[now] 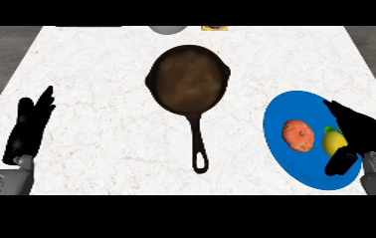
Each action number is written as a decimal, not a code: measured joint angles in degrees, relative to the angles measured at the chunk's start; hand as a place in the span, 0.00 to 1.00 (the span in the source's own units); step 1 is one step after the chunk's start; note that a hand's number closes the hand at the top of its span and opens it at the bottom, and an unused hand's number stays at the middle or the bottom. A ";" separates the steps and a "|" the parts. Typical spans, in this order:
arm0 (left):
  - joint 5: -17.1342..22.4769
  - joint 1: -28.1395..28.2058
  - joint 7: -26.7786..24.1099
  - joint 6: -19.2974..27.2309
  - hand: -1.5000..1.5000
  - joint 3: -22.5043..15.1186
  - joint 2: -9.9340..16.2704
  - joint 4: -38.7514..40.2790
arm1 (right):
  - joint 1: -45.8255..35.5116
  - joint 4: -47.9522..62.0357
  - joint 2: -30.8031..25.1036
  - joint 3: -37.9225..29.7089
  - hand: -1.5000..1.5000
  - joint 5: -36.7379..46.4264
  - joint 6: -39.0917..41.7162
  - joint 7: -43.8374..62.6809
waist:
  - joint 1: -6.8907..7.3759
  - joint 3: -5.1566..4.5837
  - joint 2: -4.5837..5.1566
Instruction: Pick the lemon from the plate and place it in the pan
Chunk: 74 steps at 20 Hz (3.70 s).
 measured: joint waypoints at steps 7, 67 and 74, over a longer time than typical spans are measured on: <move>-1.01 -0.41 2.05 -2.15 0.50 2.42 -0.59 -1.56 | -0.57 5.68 1.83 -3.18 0.00 3.71 0.45 -4.90 | 0.02 -0.02 -0.01; -6.96 -2.35 0.87 -6.06 0.50 5.54 -5.60 -0.68 | -56.25 62.08 25.62 -12.44 1.00 1.32 -18.11 -65.30 | 2.34 0.00 0.71; -6.99 -4.10 0.68 -6.90 0.50 5.74 -5.16 0.42 | -59.68 72.18 31.80 -12.55 1.00 3.19 -24.92 -63.70 | 3.50 -0.01 1.34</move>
